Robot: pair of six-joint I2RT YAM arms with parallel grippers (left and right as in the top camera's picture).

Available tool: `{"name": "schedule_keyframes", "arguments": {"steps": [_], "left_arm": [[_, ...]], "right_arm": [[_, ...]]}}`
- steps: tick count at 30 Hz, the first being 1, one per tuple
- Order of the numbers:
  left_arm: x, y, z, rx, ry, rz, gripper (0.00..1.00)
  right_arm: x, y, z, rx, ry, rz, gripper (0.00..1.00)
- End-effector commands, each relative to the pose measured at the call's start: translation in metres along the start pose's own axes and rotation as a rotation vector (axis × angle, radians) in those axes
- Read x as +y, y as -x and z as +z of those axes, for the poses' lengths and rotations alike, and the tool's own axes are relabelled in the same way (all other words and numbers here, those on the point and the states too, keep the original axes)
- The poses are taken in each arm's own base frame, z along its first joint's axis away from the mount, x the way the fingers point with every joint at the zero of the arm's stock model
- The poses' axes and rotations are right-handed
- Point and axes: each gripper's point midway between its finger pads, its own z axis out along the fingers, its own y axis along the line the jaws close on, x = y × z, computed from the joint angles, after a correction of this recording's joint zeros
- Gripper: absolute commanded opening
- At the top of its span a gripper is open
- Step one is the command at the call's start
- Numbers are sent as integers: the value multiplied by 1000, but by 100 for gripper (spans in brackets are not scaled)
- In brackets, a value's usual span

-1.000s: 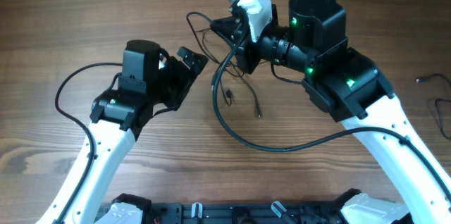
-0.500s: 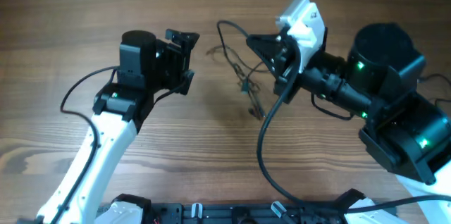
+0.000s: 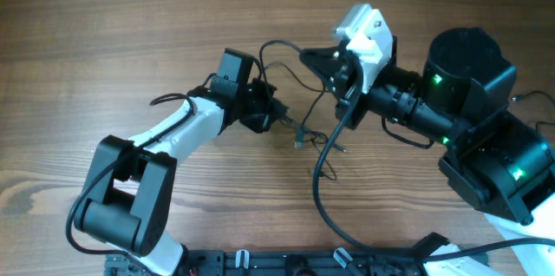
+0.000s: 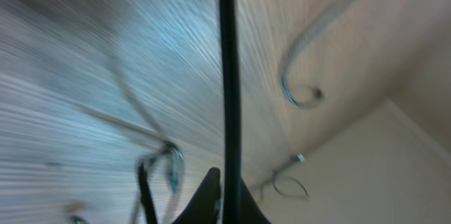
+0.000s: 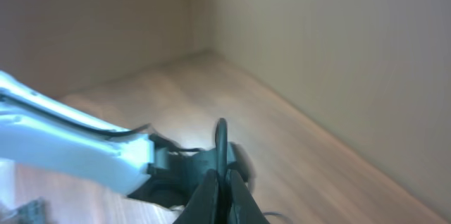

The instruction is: Untangle cables

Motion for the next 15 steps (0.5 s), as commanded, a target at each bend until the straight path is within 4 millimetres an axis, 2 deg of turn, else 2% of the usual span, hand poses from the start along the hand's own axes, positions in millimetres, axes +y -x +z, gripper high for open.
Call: {"name": "schedule_keyframes", "arguments": {"steps": [1,2,3,4,5,6,8,11,13,15], "left_arm": [[24,36,-14,-89,80,41,4],[34,45,-19,-107,117,22,4],[50,56,-28,-137,172,-8,4],[67,68,-37,-170,230,-44,4],[85,79,-49,-209,294,-83,4],[97,85,-56,-232,335,-116,4],[118,93,-71,-274,413,-180,4],[136,100,-85,-307,484,-204,4],[142,102,-90,-324,511,-216,4],[143,103,-90,-333,516,-215,4]], "right_arm": [[-90,3,-40,-3,-553,31,4],[-114,5,-58,-9,-704,42,4],[-149,6,-92,-31,-937,78,4],[-172,4,-124,-64,-1121,144,4],[-197,0,-167,-118,-1343,229,4],[-208,-2,-188,-148,-1435,263,4],[-224,-6,-211,-204,-1526,321,4],[-245,-17,-234,-266,-1614,409,4],[-258,-18,-239,-288,-1633,414,4],[-272,-10,-237,-311,-1608,380,4]]}}
